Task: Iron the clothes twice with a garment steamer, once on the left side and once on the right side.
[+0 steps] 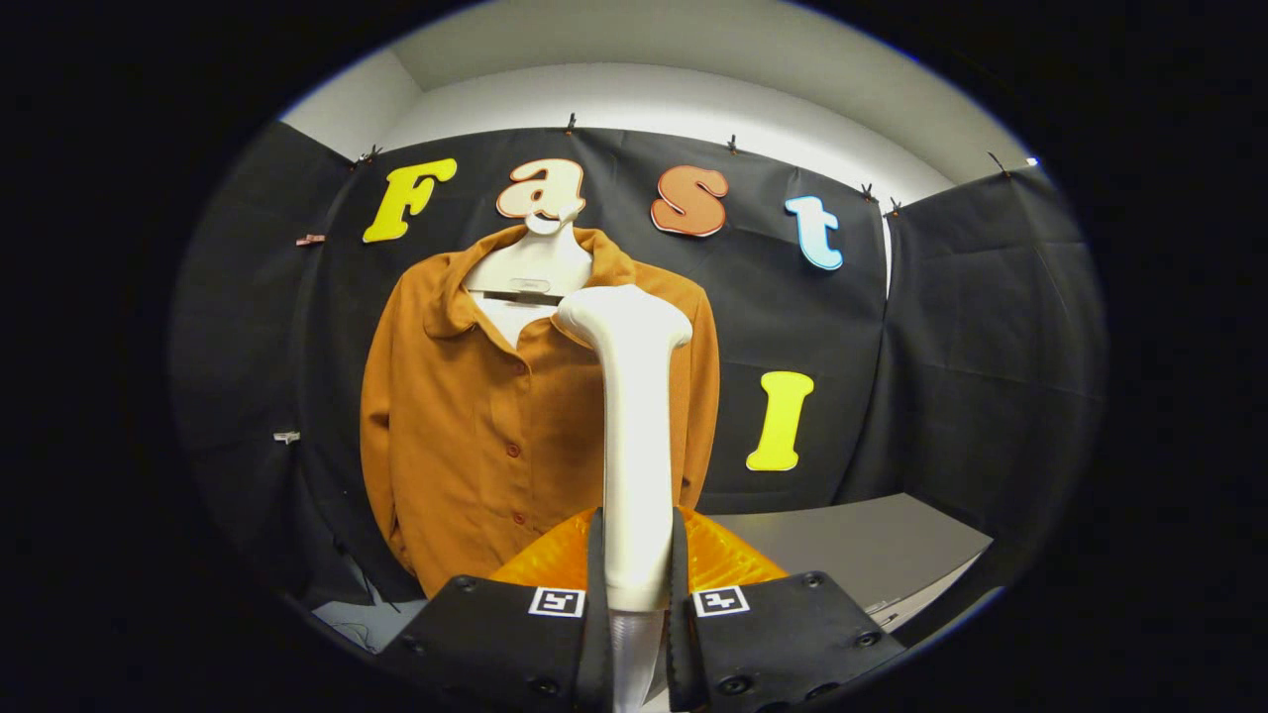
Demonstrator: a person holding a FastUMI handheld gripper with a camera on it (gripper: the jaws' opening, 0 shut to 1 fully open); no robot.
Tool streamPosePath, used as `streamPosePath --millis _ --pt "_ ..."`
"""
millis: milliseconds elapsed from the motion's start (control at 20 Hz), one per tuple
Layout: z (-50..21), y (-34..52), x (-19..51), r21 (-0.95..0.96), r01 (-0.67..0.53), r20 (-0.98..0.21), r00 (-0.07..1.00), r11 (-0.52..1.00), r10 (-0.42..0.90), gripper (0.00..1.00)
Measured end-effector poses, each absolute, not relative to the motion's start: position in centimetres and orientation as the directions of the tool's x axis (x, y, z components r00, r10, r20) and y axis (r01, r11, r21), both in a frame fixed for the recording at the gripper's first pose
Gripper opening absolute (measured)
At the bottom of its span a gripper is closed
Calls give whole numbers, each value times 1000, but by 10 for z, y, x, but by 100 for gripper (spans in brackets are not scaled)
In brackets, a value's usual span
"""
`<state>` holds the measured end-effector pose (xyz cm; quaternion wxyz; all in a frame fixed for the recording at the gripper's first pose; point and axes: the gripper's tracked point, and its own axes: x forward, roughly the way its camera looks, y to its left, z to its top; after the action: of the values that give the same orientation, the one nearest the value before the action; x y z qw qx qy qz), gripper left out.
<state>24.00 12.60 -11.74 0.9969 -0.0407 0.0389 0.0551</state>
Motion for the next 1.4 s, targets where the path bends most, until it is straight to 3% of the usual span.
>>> streamPosePath --millis 650,1400 --pt "-205 133 277 -96 -103 -230 970 990 78 25" --pt "-335 138 241 -48 -96 -503 862 994 59 25"
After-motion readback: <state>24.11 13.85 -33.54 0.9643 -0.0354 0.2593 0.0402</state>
